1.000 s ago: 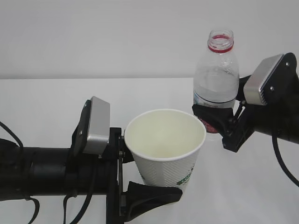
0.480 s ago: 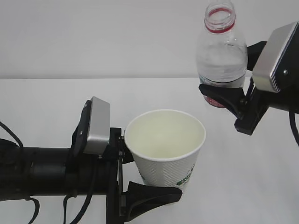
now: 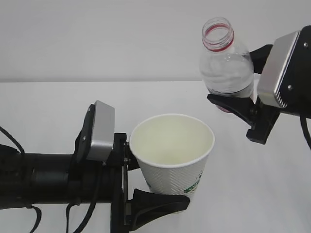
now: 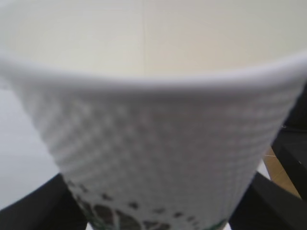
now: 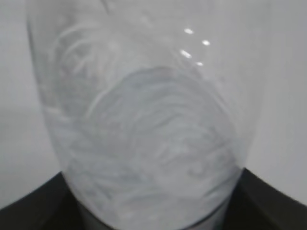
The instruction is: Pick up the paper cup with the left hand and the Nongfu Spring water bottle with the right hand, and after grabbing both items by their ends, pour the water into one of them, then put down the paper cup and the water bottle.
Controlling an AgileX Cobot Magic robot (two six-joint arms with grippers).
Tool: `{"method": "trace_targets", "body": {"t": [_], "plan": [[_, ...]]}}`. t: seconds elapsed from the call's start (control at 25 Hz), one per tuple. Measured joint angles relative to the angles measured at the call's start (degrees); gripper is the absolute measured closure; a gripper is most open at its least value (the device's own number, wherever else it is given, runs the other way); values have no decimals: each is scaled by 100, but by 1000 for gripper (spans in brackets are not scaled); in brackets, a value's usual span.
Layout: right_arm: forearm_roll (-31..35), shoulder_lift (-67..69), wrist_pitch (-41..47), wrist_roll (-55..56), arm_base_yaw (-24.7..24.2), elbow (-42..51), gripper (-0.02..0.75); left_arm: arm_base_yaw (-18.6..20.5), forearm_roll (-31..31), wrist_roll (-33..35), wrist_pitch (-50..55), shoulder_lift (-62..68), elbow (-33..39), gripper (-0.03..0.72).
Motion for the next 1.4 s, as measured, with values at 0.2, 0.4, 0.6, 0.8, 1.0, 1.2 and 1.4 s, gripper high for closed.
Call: {"method": "trace_targets", "body": {"t": [0.2,0.4,0.6,0.8,1.0,1.2,1.4], "plan": [[-37,0,0,-278,0,-67,225,0,44,0,0,0,0,123],[-60,0,0,-656,0,-67,225,0,113,0,0,0,0,125],[-60,0,0,-1084,0,-67,225,0,128,66,0,0,0,126],[-60,0,0,-1440,0,-67,225,0,138,169,0,0,0,127],[-60,0,0,-1613,0,-76,225,0,138,191,0,0,0,127],[-72,0,3,-1762,0,-245,225,0,138,201,0,0,0,127],[-72,0,3,-2042,0,-397,225,0,138,201,0,0,0,127]]}}
